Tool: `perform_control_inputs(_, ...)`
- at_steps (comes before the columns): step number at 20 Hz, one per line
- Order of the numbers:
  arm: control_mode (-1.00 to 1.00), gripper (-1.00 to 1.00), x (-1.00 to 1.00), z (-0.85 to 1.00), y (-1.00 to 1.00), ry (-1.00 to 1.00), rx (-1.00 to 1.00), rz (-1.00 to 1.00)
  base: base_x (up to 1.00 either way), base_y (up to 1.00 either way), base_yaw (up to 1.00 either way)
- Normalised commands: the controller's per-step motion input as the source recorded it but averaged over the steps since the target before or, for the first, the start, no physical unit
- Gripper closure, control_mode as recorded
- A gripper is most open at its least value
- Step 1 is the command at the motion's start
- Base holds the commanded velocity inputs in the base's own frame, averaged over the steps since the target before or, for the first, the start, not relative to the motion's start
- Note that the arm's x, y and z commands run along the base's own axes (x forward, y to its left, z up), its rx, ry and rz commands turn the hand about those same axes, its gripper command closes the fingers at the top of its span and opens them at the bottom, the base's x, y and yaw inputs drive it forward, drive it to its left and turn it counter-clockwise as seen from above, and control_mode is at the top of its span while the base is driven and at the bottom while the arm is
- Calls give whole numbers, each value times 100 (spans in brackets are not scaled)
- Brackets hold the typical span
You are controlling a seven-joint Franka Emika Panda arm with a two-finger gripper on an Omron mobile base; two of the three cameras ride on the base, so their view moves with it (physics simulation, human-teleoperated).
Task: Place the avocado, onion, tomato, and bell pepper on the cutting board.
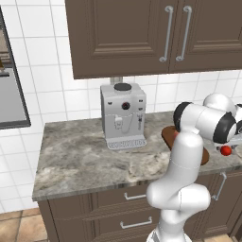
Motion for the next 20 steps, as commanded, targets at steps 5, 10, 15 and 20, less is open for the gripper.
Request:
perform_control_inputs(5,-100,-100,-12,0,-2,0,0,0,0,0,0)
perform_control_inputs(10,-100,-100,-1,-9,0,0,0,0,0,0,0)
perform_control_inputs(15,-100,-100,0,-13,0,0,0,0,0,0,0)
perform_control_inputs(20,-100,-100,0,-9,0,0,0,0,0,0,0)
